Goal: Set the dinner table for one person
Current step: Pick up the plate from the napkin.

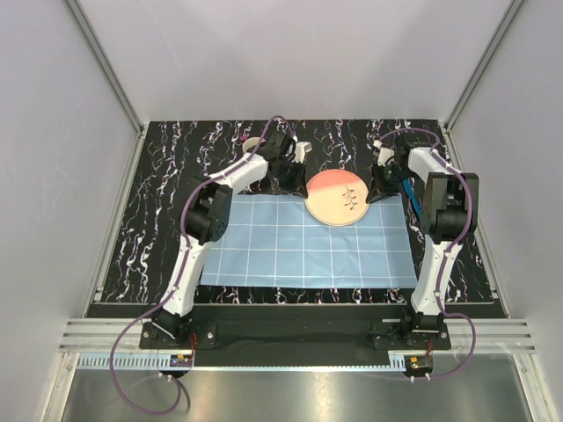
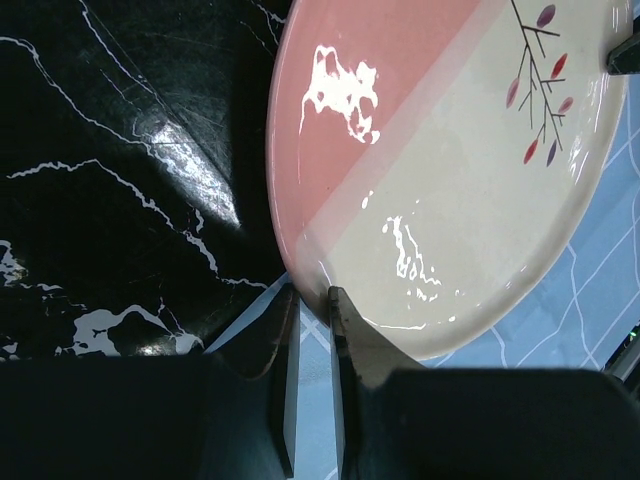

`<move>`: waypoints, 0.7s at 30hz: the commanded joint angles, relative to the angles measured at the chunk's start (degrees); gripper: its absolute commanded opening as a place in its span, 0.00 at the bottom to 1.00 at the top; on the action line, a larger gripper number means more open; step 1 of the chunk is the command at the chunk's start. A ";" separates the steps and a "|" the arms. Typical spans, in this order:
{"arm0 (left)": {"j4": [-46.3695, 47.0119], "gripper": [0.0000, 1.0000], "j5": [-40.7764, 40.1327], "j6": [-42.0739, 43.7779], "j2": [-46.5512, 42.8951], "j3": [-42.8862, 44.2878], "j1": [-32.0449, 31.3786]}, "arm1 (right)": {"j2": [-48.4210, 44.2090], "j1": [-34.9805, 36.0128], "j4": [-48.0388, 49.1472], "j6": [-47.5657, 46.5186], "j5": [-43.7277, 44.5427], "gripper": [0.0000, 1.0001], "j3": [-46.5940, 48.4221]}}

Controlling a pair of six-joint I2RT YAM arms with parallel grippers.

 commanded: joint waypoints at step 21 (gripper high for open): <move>5.44 0.00 6.06 1.68 -6.31 6.28 -3.00 | -6.17 4.68 -1.05 -0.73 -9.63 0.00 4.48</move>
